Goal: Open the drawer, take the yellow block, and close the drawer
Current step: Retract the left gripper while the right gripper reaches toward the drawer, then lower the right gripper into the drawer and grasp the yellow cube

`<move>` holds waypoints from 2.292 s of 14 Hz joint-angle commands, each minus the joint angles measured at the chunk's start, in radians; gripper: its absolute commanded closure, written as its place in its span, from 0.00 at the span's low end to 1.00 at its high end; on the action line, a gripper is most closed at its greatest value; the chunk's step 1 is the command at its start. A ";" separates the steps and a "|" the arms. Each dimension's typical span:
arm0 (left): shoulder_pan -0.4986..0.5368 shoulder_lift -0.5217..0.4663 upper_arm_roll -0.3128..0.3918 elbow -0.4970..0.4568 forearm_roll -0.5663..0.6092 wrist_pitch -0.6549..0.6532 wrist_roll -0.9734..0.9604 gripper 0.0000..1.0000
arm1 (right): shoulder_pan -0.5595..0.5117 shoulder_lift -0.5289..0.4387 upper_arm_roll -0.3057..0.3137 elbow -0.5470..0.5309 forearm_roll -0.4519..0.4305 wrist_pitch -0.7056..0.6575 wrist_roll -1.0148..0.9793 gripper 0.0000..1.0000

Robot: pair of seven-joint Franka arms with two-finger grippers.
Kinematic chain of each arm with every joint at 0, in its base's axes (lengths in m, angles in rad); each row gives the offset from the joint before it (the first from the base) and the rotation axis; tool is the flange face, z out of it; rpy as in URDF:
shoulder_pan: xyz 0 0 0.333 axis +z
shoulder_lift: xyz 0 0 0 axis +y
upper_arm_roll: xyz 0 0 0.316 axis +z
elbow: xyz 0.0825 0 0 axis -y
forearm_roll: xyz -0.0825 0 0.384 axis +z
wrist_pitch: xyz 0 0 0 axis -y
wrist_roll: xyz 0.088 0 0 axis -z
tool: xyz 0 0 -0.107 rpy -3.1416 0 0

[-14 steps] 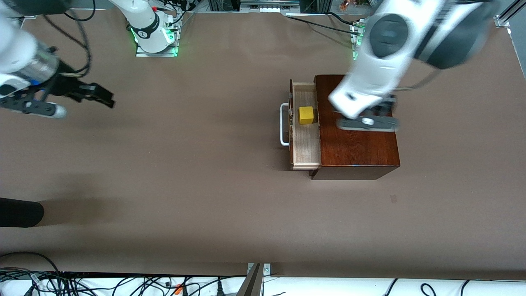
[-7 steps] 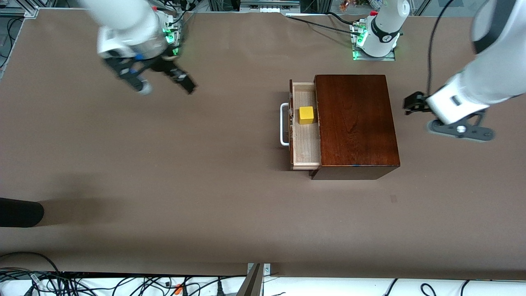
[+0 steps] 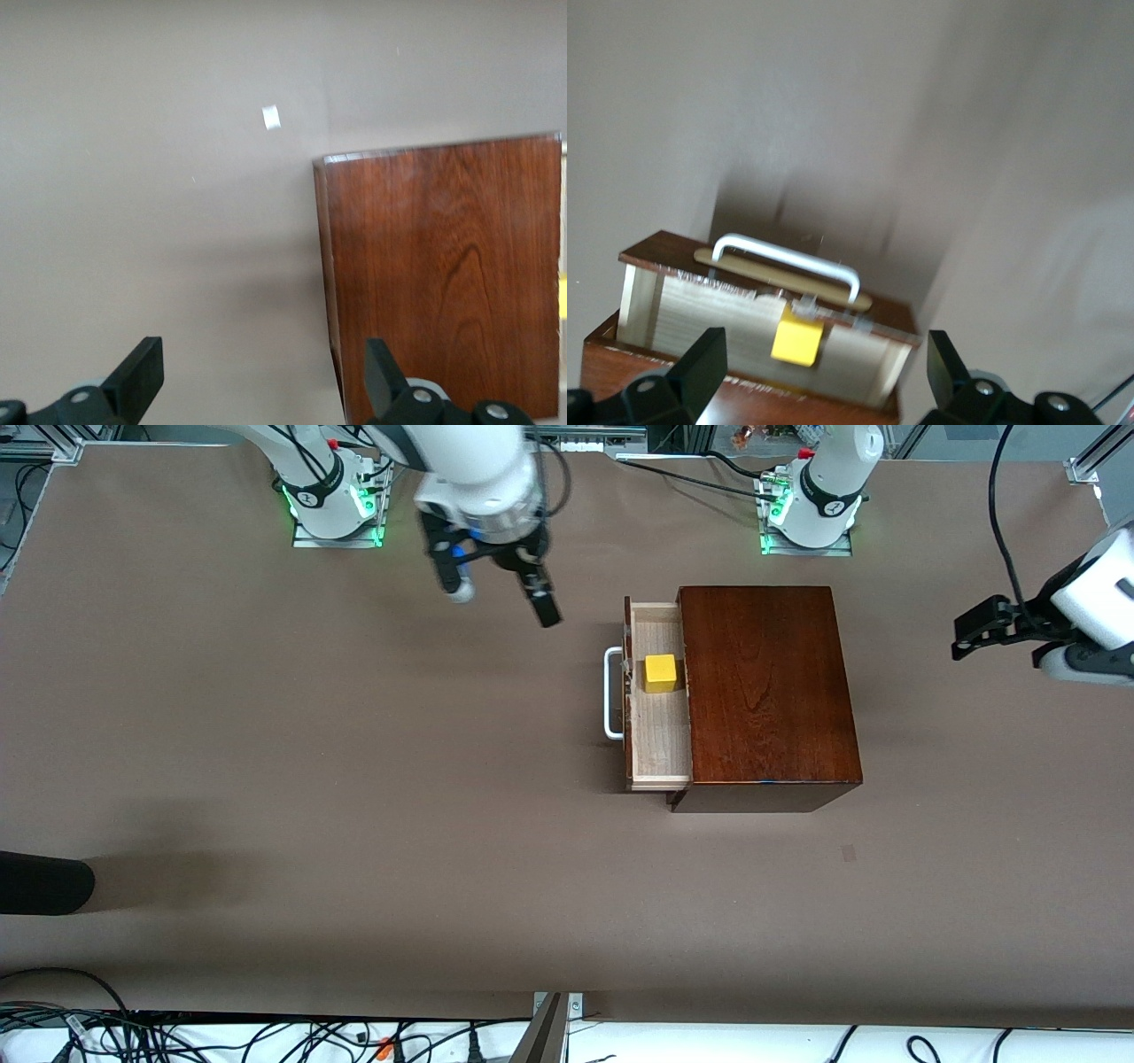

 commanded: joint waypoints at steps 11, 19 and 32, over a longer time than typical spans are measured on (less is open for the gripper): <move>-0.074 -0.073 0.087 -0.124 -0.011 0.076 0.007 0.00 | 0.277 0.425 -0.075 0.311 -0.168 0.193 0.422 0.00; -0.068 -0.058 0.084 -0.095 -0.011 0.036 0.009 0.00 | 0.285 0.494 -0.091 0.305 -0.169 0.248 0.433 0.00; -0.069 -0.058 0.083 -0.093 -0.011 0.022 0.009 0.00 | 0.291 0.537 -0.123 0.308 -0.166 0.319 0.431 0.79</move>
